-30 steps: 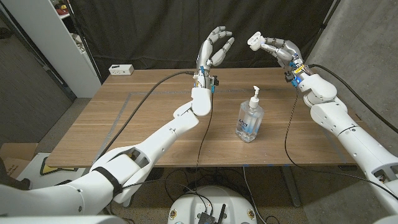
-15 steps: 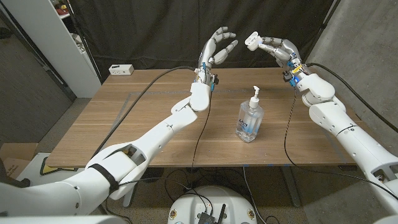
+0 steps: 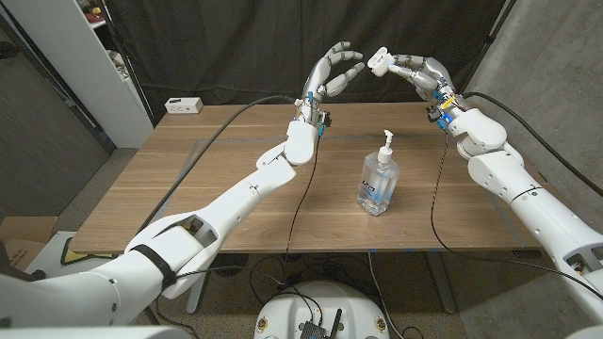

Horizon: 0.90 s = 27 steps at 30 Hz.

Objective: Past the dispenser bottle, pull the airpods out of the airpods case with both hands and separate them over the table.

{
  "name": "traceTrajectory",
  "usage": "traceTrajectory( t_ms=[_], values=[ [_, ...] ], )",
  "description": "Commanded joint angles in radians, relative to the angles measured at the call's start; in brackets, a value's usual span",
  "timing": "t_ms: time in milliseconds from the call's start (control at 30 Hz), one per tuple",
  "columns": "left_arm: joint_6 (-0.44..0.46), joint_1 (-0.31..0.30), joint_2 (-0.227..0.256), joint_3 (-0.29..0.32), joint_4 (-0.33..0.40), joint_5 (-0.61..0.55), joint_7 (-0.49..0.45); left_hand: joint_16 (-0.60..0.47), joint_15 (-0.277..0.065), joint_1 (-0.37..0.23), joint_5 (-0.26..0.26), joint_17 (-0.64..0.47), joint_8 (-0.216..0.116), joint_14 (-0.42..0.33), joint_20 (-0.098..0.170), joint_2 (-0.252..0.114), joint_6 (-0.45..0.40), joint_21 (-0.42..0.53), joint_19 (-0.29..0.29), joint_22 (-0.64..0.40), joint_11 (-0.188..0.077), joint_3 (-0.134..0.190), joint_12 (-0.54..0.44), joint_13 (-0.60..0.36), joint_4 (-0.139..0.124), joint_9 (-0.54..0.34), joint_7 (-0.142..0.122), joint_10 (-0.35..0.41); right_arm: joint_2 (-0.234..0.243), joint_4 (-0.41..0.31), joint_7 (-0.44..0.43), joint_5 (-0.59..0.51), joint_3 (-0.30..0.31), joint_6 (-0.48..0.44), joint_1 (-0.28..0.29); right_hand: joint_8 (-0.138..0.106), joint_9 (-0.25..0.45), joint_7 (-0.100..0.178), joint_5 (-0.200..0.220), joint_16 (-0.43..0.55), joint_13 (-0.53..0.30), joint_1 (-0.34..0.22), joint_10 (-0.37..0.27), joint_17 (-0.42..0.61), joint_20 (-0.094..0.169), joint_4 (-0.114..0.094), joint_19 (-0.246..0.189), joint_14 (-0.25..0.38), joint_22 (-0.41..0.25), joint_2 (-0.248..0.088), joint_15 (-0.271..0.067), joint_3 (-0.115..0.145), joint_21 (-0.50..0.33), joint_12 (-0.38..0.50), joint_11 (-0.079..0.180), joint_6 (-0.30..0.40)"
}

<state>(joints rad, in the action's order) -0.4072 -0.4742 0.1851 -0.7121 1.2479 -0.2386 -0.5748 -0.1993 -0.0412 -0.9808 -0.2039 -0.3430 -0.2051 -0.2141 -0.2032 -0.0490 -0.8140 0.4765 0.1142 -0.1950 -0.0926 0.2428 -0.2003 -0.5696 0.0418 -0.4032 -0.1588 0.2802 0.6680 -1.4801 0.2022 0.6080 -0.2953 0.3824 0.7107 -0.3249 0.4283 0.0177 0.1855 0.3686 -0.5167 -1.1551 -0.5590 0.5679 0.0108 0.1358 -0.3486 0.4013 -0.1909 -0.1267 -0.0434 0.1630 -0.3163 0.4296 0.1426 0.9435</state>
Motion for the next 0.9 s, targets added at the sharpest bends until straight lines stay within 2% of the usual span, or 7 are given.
traceTrajectory(
  t_ms=[33,600,900],
  values=[
    [-0.001,0.009,-0.003,-0.008,-0.015,0.011,0.026,-0.007,-0.021,-0.006,-0.010,0.000,0.000,-0.002,-0.002,-0.003,-0.004,-0.001,-0.008,-0.003,-0.003,-0.007,-0.009,0.001,0.001,0.001,-0.006,0.008,0.002,-0.010,-0.010,-0.002,0.002,0.002,0.011,-0.005,0.190,0.020,0.005,-0.002,-0.004,-0.003,-0.006,0.004,-0.006,-0.001,-0.007,0.008,-0.001,-0.011,-0.149,0.007,-0.004,0.009,0.000,0.030],
    [0.003,0.024,-0.002,-0.016,-0.031,0.033,0.075,-0.015,-0.024,0.003,-0.012,0.004,-0.001,-0.014,-0.002,-0.007,-0.023,-0.006,-0.009,-0.002,-0.005,-0.018,-0.020,0.015,-0.002,0.020,0.002,0.025,-0.002,0.000,-0.012,-0.017,-0.002,0.019,0.004,-0.003,0.190,0.022,0.006,-0.004,-0.004,-0.002,-0.006,0.007,-0.006,-0.001,-0.007,0.012,0.000,-0.011,-0.150,0.008,-0.003,0.008,0.003,0.032],
    [-0.018,0.034,-0.015,-0.024,-0.059,0.033,0.070,-0.019,-0.026,0.004,-0.014,0.005,-0.002,-0.019,-0.004,-0.013,-0.032,-0.008,-0.007,-0.003,-0.007,-0.021,-0.023,0.022,-0.002,0.029,0.002,0.029,0.004,-0.002,-0.027,-0.037,0.000,0.026,0.010,-0.003,0.193,0.023,0.006,-0.005,-0.004,-0.002,-0.007,0.008,-0.007,-0.001,-0.006,0.013,0.000,-0.011,-0.150,0.008,-0.003,0.008,0.003,0.031]
  ],
)
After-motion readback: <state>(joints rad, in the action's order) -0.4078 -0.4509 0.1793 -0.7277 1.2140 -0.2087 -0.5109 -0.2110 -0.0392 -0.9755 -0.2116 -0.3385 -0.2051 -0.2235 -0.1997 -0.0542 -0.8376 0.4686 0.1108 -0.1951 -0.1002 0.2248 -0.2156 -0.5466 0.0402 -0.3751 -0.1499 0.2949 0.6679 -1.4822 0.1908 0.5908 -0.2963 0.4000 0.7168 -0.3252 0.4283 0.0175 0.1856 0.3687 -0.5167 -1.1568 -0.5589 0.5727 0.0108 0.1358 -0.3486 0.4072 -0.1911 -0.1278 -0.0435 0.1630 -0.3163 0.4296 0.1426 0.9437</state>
